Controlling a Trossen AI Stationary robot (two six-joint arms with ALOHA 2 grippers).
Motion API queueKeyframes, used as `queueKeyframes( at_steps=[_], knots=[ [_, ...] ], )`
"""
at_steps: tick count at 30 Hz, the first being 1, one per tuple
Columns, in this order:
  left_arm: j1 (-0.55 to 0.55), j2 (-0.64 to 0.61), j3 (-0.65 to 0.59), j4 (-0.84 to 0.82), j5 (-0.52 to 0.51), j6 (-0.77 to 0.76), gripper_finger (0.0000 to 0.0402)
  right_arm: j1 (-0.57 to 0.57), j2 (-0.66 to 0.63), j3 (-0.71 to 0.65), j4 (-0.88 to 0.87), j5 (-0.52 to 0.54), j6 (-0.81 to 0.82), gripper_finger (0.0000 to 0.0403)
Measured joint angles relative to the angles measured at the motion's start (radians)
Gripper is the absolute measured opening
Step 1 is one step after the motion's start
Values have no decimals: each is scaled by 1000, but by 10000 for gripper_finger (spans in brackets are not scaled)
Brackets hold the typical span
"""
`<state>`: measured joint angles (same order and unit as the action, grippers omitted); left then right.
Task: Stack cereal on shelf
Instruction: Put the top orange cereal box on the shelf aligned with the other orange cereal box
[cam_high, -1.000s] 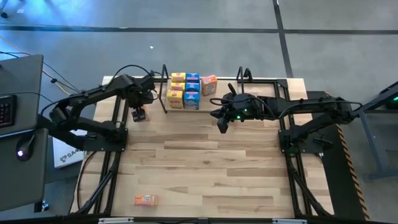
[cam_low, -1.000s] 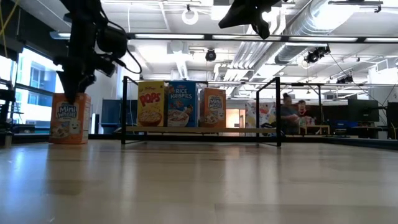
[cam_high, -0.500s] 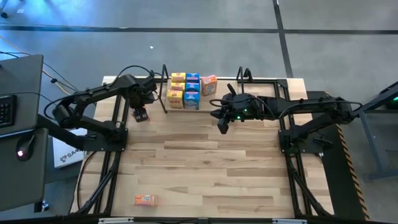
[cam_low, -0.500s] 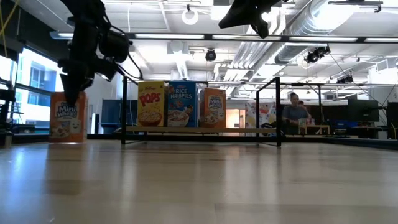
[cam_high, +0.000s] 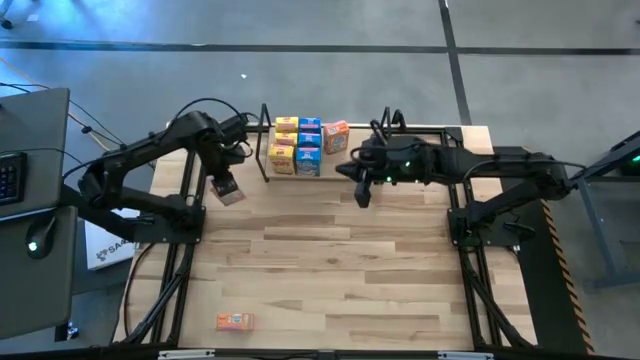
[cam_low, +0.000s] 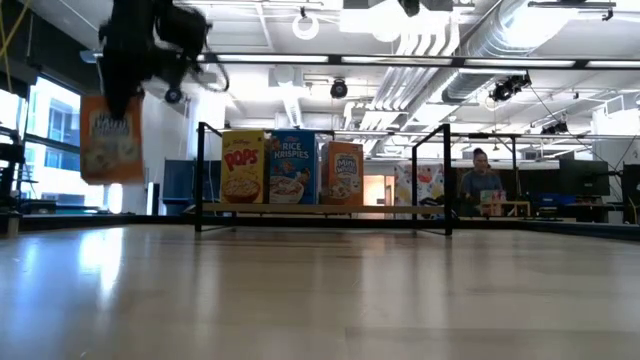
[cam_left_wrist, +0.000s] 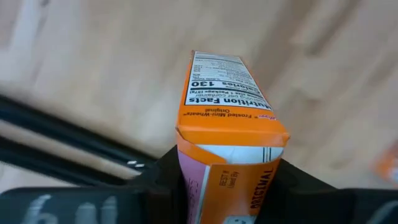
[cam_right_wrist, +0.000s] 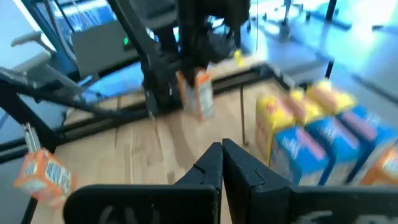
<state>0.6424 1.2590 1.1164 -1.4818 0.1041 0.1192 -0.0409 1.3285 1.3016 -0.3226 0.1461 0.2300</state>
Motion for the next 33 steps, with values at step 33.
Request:
queueKeyframes(
  at_steps=[33],
  knots=[
    [-509, 515, 637, 624, -303, -126, 110, -77, -1, 317, -202, 67, -179, 0]
  ],
)
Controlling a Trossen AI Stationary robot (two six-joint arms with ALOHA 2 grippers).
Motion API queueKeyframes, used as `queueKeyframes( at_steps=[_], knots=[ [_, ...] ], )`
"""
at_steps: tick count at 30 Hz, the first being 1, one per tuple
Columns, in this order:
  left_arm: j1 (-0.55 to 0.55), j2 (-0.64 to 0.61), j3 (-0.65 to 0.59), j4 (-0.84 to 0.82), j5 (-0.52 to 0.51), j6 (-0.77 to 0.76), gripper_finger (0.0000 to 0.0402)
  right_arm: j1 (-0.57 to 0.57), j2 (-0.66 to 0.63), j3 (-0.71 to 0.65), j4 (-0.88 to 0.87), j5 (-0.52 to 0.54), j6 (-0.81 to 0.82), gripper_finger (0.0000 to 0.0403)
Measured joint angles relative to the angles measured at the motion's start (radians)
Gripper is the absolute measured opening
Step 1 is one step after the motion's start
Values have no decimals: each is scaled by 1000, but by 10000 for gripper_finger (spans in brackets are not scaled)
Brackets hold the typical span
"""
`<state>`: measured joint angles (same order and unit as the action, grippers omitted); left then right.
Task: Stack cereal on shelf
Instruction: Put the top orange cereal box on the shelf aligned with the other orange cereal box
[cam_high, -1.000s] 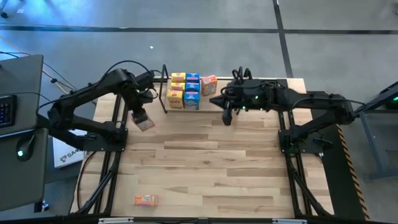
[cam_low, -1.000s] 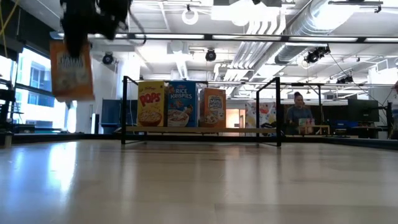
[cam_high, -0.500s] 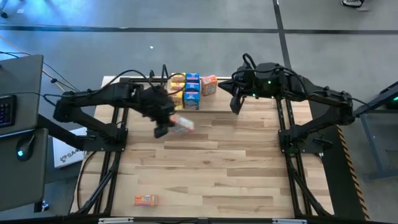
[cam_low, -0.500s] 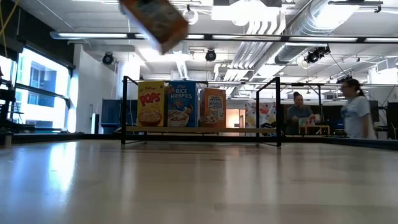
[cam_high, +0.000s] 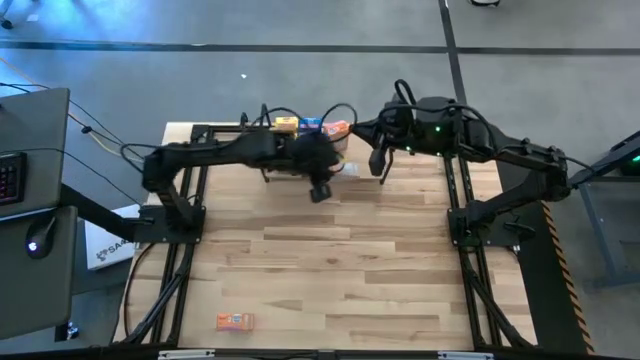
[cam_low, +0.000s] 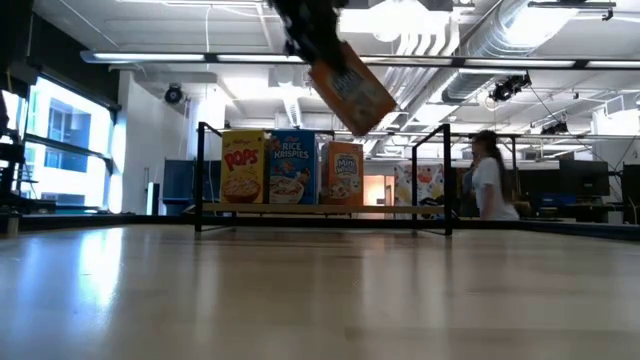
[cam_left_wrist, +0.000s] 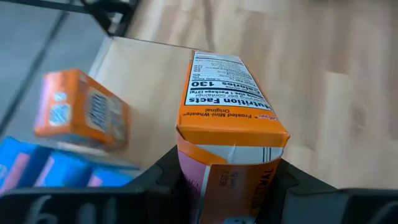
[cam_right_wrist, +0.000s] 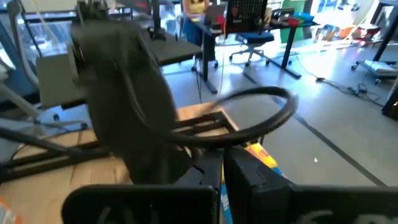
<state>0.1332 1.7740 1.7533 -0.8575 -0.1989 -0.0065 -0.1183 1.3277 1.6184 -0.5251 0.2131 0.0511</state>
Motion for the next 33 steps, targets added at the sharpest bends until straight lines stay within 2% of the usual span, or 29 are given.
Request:
queueKeyframes(
  at_steps=[7, 21, 27, 33],
  knots=[
    [40, 117, 23, 49, -19, 20, 111, -1, 0, 0, 16, 10, 1, 0],
    [75, 199, 23, 51, -95, 64, 111, 0, 0, 0, 19, -3, 20, 0],
    [90, 199, 23, 53, -87, 115, 111, 1, 0, 0, 18, -3, 30, 0],
    [121, 210, 23, 58, -27, 114, 120, 2, 0, 0, 21, -11, 53, 0]
  ],
)
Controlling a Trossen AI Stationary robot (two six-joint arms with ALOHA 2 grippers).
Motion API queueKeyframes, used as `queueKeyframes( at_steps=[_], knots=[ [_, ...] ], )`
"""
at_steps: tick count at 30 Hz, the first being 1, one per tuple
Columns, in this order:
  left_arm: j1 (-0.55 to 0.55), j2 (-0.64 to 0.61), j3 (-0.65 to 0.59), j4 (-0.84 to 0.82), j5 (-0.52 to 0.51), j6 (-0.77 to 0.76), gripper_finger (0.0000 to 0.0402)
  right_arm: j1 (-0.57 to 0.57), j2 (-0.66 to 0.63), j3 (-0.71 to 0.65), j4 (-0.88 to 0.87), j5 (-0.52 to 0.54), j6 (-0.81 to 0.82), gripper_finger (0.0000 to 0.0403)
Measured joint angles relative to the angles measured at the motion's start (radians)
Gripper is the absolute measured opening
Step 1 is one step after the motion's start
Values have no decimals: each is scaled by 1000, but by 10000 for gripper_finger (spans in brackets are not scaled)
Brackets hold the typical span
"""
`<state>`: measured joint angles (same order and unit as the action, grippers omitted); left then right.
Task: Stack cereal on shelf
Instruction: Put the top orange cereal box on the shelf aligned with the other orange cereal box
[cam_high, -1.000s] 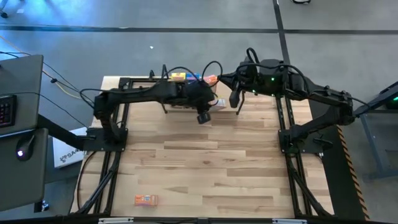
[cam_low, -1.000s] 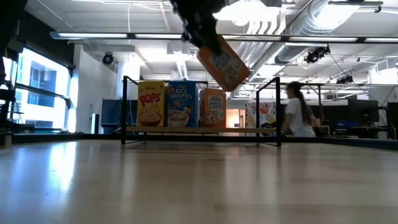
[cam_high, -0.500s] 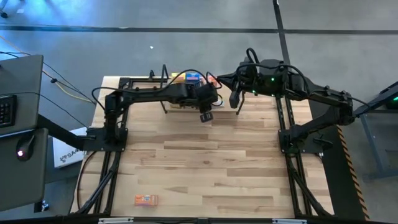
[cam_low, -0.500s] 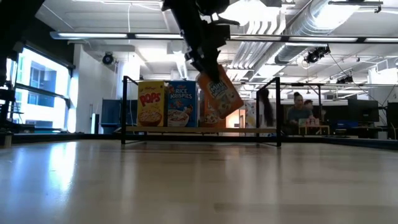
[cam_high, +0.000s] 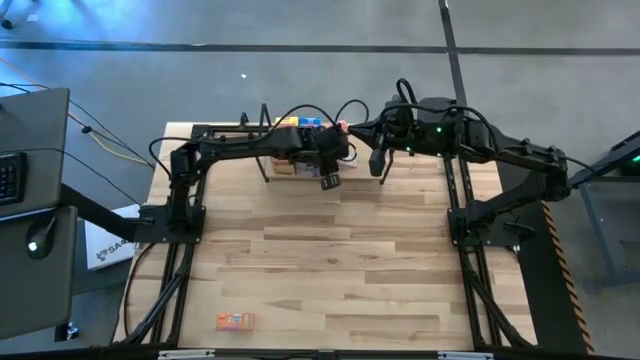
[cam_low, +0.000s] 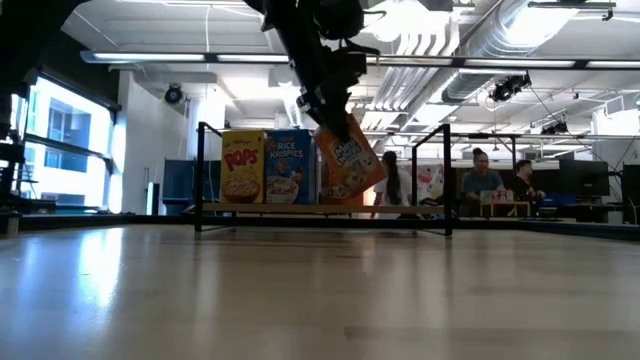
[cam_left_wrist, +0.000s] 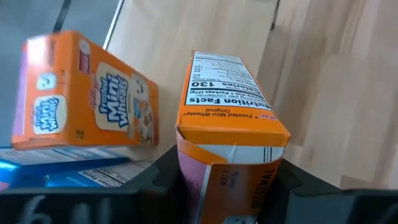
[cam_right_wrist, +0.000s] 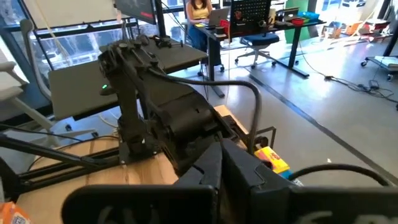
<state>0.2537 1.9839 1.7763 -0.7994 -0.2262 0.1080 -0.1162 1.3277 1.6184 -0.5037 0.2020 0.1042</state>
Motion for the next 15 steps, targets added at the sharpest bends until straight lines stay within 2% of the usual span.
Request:
queueKeyframes(
  at_steps=[9, 15],
  knots=[
    [16, 1, -2, 55, 3, 12, 190, 0, 0, 0, 3, 3, 20, 0],
    [18, 0, -2, 67, 3, 27, 217, -1, 0, 0, 7, 4, 30, 0]
  ],
)
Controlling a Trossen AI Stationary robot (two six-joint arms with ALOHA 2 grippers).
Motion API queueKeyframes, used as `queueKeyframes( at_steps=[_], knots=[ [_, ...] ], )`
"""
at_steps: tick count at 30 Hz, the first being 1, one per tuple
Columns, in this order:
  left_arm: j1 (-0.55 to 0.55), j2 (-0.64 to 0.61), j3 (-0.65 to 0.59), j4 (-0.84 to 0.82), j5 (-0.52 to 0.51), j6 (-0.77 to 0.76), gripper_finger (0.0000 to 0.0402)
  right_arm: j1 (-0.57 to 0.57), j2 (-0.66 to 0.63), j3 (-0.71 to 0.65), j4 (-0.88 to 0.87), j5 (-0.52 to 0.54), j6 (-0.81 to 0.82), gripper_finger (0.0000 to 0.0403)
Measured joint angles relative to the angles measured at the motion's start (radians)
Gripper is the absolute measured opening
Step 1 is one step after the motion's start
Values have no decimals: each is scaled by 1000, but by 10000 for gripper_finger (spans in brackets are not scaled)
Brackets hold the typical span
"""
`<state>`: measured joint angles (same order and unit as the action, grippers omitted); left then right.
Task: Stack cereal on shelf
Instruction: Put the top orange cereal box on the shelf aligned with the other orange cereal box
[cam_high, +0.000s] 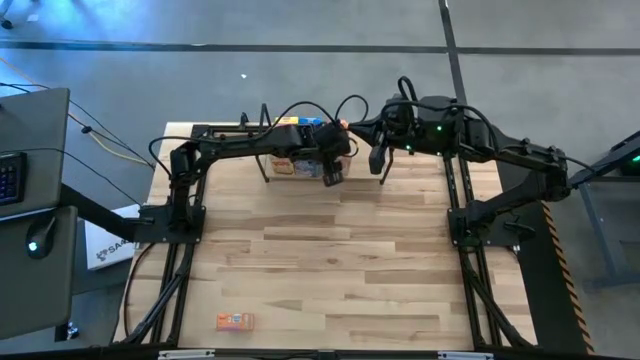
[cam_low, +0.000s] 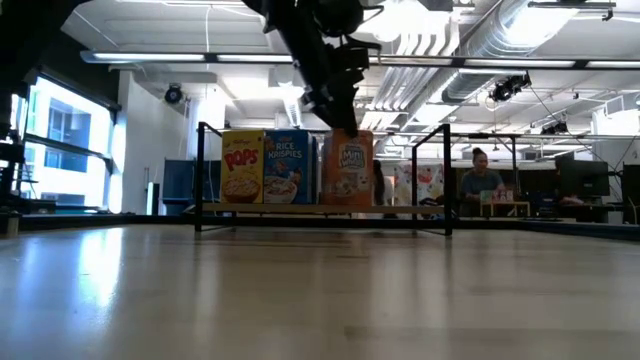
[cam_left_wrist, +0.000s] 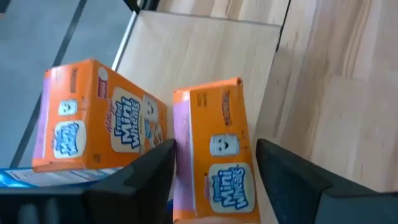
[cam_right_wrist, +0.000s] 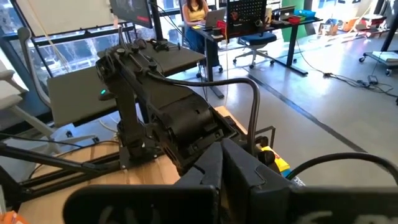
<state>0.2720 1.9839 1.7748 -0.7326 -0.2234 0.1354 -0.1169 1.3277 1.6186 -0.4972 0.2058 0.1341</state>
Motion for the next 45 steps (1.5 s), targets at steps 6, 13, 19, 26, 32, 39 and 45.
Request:
queueKeyframes(
  at_steps=[6, 13, 19, 26, 32, 39, 45],
  knots=[
    [9, -18, 0, 44, -6, 0, 220, 0, 0, 0, 29, 0, -3, 0],
    [13, -54, 44, 30, -20, 0, 220, 0, 0, 1, 57, 0, -29, 0],
    [25, -123, 83, 16, -58, 12, 218, 0, -8, 1, 45, 0, -55, 0],
    [30, -414, -147, 91, -105, -139, 140, 0, -85, 1, -89, 4, -80, 0],
    [-7, -789, -602, 364, -101, -243, 12, 29, -113, -71, -188, 2, -43, 0],
    [-71, -1148, -971, 607, -124, -310, 4, 74, -113, -408, 46, -20, 104, 0],
    [-72, -1292, -1044, 651, -160, -305, 3, 75, -106, -703, 326, 33, 480, 0]
  ],
)
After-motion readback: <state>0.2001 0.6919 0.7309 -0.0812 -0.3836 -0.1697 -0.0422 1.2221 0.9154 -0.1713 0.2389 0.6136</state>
